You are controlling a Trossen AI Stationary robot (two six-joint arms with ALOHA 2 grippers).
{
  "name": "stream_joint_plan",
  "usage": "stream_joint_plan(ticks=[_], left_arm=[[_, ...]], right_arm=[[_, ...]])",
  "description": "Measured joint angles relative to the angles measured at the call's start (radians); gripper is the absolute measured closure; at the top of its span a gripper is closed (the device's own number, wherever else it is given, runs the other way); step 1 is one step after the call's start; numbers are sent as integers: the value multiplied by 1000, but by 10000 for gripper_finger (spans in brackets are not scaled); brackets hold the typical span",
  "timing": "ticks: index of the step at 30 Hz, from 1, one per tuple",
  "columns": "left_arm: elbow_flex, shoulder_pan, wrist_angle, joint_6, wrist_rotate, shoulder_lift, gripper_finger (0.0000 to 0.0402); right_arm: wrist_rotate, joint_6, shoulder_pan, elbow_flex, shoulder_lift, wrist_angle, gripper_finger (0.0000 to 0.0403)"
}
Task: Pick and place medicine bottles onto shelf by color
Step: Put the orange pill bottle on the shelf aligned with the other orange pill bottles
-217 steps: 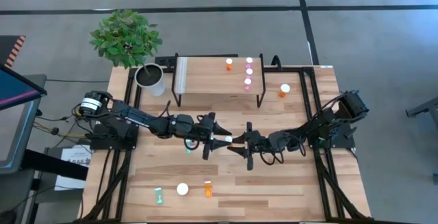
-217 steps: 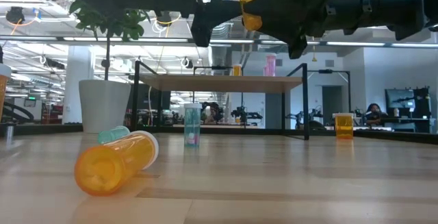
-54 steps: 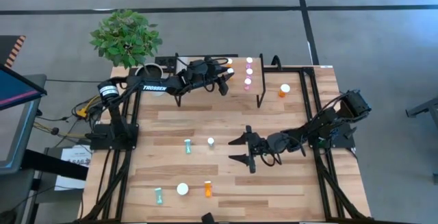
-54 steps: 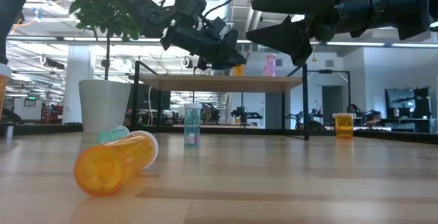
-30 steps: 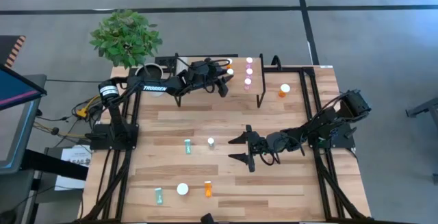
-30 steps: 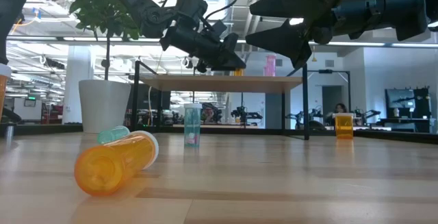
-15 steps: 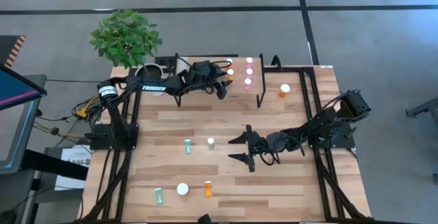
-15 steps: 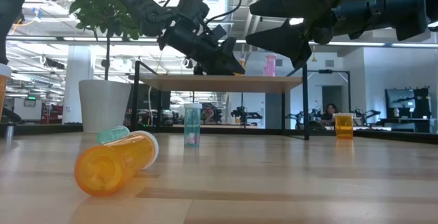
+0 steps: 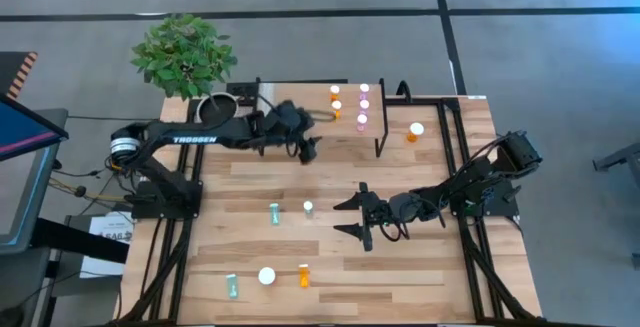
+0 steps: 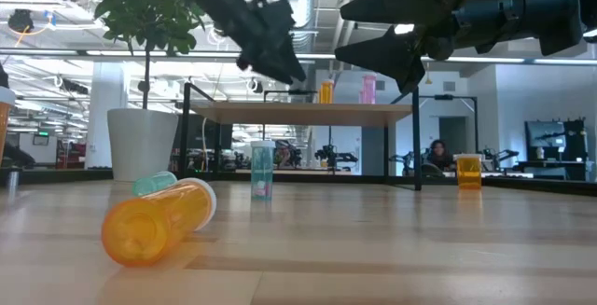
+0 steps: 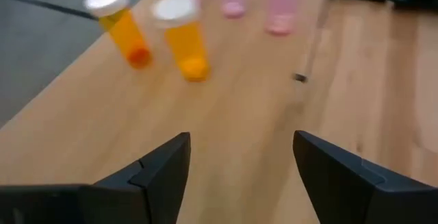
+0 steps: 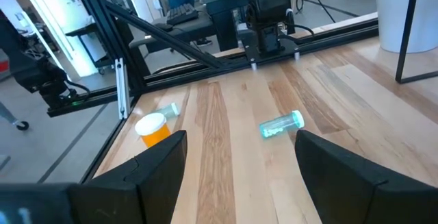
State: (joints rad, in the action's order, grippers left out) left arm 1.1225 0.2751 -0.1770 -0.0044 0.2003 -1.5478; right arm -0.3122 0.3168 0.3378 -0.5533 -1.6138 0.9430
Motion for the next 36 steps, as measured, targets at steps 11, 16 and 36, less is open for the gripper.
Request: stream_joint_plan(ticks=[11,16,36], left_arm=[[0,-424,-157,-81,283,102,154],[-2,-600,-170,-118,438,112,154],[-528,-809,486,-125,543,384,155]], right_arm=[[0,25,13,0,0,1,108],[-1,46,16,-52,0,-92,108],[-210,328,174,-586,-196,-860,113]])
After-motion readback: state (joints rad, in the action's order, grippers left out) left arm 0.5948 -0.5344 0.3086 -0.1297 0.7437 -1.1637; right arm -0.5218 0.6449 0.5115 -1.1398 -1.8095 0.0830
